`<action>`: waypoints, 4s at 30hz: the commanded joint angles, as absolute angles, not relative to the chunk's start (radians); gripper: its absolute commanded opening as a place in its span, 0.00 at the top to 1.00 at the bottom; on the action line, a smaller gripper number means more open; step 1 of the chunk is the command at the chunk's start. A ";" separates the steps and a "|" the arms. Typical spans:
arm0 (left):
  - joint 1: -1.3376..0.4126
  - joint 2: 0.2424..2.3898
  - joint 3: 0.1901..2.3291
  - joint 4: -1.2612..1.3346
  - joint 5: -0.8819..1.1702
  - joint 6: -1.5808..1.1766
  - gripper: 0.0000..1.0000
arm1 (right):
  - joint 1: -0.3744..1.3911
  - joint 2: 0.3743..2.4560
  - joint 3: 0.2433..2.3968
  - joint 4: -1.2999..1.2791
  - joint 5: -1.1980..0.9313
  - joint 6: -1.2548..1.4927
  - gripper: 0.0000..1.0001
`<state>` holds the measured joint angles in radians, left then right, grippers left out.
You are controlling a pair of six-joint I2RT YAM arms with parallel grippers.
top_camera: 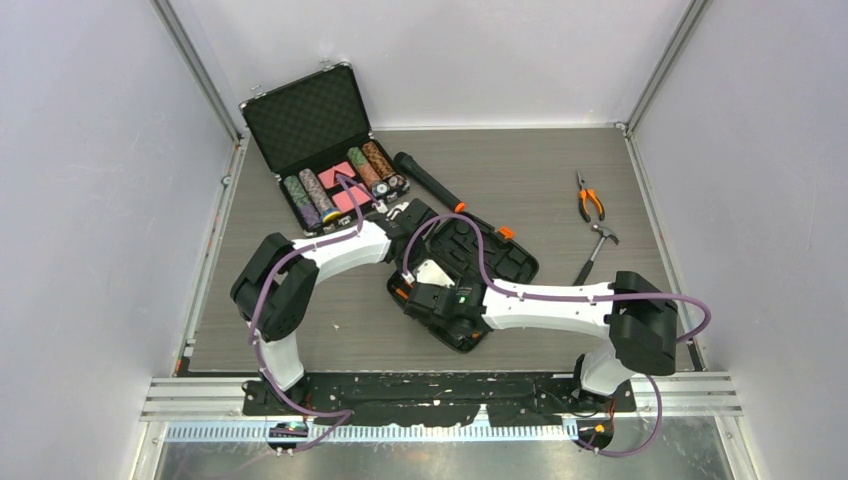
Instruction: Pack the tool kit
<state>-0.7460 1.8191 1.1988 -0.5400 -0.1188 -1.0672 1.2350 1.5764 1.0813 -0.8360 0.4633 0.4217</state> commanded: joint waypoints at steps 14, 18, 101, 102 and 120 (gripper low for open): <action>-0.758 1.717 1.192 -0.533 -0.205 -1.021 0.54 | 1.225 1.431 1.076 -0.816 0.483 0.332 0.77; -0.743 1.652 1.211 -0.535 -0.220 -1.006 0.46 | 1.224 1.323 1.040 -0.756 0.435 0.321 0.62; -0.727 1.845 1.337 -0.673 0.045 -0.488 0.82 | 0.928 1.357 0.740 -0.527 0.014 0.255 0.87; -0.727 1.845 1.337 -0.676 0.051 -0.484 0.82 | 0.929 1.356 0.740 -0.527 0.014 0.256 0.87; -0.727 1.952 1.402 -0.721 0.032 -0.484 0.88 | 0.927 1.369 0.748 -0.532 -0.029 0.259 0.90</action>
